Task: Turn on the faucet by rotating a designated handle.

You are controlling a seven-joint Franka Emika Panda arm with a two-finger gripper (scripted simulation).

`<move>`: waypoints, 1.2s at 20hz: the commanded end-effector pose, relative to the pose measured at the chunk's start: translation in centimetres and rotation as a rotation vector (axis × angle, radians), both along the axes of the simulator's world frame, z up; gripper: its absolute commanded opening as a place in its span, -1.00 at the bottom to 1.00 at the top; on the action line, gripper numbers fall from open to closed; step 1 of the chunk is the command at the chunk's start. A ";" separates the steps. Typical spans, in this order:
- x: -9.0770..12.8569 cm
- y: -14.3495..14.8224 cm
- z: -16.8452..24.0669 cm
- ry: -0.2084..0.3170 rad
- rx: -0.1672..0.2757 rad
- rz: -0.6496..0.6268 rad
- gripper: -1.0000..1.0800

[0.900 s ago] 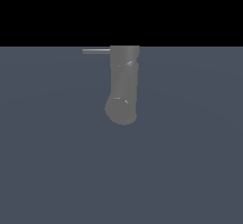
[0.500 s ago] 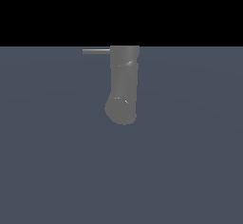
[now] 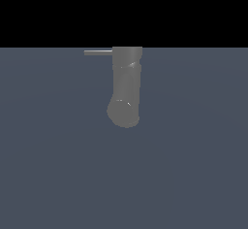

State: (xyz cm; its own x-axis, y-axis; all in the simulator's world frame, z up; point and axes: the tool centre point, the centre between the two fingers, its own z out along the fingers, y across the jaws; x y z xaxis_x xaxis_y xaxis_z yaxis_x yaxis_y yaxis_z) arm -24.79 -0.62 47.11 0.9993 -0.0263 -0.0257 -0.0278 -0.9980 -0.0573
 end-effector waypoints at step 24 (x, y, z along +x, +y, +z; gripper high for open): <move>10.7 2.0 -2.0 0.060 0.073 -0.443 -1.00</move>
